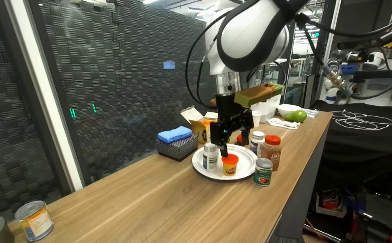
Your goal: Put the objects on the table onto the tray
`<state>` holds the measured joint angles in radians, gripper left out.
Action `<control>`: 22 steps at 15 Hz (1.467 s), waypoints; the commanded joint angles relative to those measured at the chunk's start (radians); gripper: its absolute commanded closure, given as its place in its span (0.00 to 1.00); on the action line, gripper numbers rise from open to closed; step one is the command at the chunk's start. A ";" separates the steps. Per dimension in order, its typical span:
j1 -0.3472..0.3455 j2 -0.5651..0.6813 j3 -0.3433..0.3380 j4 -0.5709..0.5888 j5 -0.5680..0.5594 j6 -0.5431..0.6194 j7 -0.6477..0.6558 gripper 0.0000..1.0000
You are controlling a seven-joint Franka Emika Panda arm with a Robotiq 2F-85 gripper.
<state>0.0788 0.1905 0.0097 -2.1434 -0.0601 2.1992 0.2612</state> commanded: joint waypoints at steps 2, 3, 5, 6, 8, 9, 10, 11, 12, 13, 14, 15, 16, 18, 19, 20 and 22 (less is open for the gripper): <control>-0.003 -0.155 0.007 -0.161 0.039 0.060 0.056 0.00; -0.005 -0.173 0.008 -0.182 0.046 0.066 0.073 0.00; -0.009 -0.203 0.007 -0.218 0.060 0.082 0.122 0.00; -0.012 -0.215 0.007 -0.234 0.070 0.089 0.147 0.00; -0.015 -0.233 0.008 -0.262 0.085 0.099 0.185 0.00; -0.016 -0.239 0.009 -0.274 0.088 0.105 0.206 0.00; -0.017 -0.245 0.010 -0.285 0.090 0.109 0.222 0.00; -0.019 -0.247 0.011 -0.293 0.087 0.111 0.243 0.00; -0.020 -0.248 0.012 -0.299 0.090 0.112 0.249 0.00; -0.021 -0.242 0.011 -0.303 0.081 0.112 0.266 0.00; -0.024 -0.232 0.010 -0.304 0.085 0.111 0.269 0.00; -0.026 -0.224 0.009 -0.306 0.075 0.111 0.279 0.00; -0.030 -0.219 0.005 -0.305 0.076 0.107 0.280 0.00; -0.040 -0.210 -0.001 -0.300 0.071 0.103 0.292 0.00; -0.045 -0.204 -0.004 -0.295 0.070 0.100 0.295 0.00; -0.050 -0.199 -0.007 -0.291 0.072 0.101 0.296 0.00; -0.060 -0.182 -0.010 -0.279 0.073 0.104 0.290 0.00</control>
<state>0.0335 -0.0027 0.0018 -2.4350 0.0075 2.2852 0.5411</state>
